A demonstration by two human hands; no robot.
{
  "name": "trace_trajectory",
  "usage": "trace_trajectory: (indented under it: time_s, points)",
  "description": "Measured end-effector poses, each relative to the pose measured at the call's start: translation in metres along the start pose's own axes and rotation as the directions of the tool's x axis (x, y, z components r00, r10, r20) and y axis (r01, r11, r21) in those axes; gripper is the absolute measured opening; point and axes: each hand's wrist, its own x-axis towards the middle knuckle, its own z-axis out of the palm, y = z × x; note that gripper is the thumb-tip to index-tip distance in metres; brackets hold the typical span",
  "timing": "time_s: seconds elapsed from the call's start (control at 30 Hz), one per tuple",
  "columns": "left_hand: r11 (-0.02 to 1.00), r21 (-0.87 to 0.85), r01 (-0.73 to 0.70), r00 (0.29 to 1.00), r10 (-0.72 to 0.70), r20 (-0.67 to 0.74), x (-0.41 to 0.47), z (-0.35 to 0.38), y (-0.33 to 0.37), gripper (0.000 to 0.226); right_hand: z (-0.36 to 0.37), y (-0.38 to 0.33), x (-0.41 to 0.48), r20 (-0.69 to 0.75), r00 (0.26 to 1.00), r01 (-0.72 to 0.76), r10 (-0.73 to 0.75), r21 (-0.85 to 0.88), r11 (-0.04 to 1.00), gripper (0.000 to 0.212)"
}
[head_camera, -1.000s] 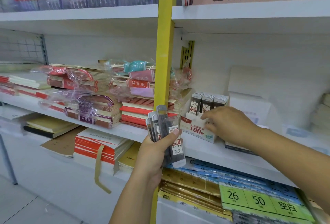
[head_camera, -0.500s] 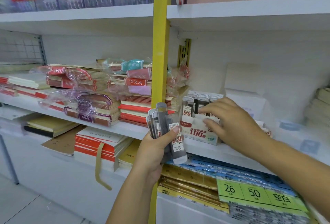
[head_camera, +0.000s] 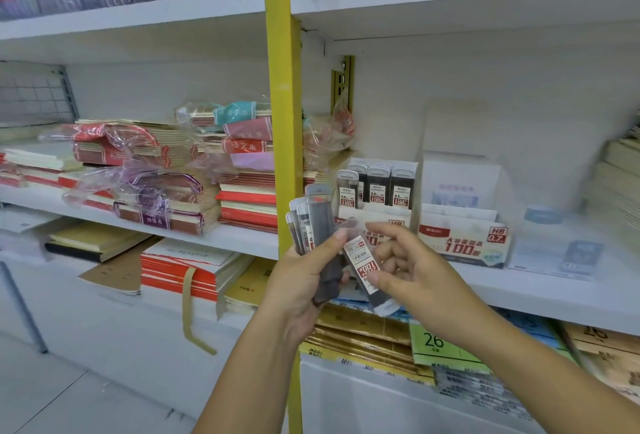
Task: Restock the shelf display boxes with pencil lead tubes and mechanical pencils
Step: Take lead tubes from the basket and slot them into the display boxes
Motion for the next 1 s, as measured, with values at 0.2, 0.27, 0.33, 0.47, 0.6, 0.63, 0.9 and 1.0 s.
trace_trajectory:
  time_s: [0.2,0.27,0.33,0.47,0.6,0.63,0.9,1.0]
  points:
    - [0.996,0.034,-0.084,0.988,0.088,-0.126,-0.001,-0.003,-0.002,0.046,-0.007,0.004,-0.006,-0.032,0.981,-0.177,0.190,0.240,0.955,0.023]
    - [0.993,-0.013,-0.117,0.985,0.114,-0.130,0.000,-0.002,-0.005,0.036,-0.008,0.003,-0.007,0.054,0.968,-0.243,0.244,0.436,0.867,0.029]
    - [0.989,-0.060,-0.135,0.984,0.127,-0.122,0.001,-0.002,-0.006,0.033,-0.009,0.001,-0.009,0.068,0.969,-0.237,0.238,0.532,0.813,0.036]
    - [0.992,-0.038,-0.121,0.981,0.114,-0.155,0.001,-0.001,-0.005,0.055,-0.010,-0.005,-0.009,-0.128,0.978,-0.100,0.162,0.393,0.914,0.033]
    - [0.993,0.078,-0.090,0.970,0.105,-0.219,0.003,-0.003,-0.003,0.058,-0.033,-0.032,0.015,-0.359,0.928,0.150,-0.100,0.114,0.982,0.023]
    - [0.990,0.114,-0.077,0.969,0.101,-0.224,0.004,-0.003,-0.002,0.054,-0.041,-0.041,0.025,-0.374,0.908,0.204,-0.188,0.002,0.979,0.021]
    - [0.984,0.175,-0.040,0.977,0.075,-0.200,0.015,-0.015,0.004,0.017,-0.054,-0.065,0.099,-0.078,0.900,0.258,-0.429,-0.697,0.669,0.015]
    - [0.995,0.098,-0.033,0.991,0.046,-0.126,0.016,-0.017,0.006,0.010,-0.053,-0.064,0.122,-0.080,0.929,0.210,-0.362,-0.692,0.691,0.014]
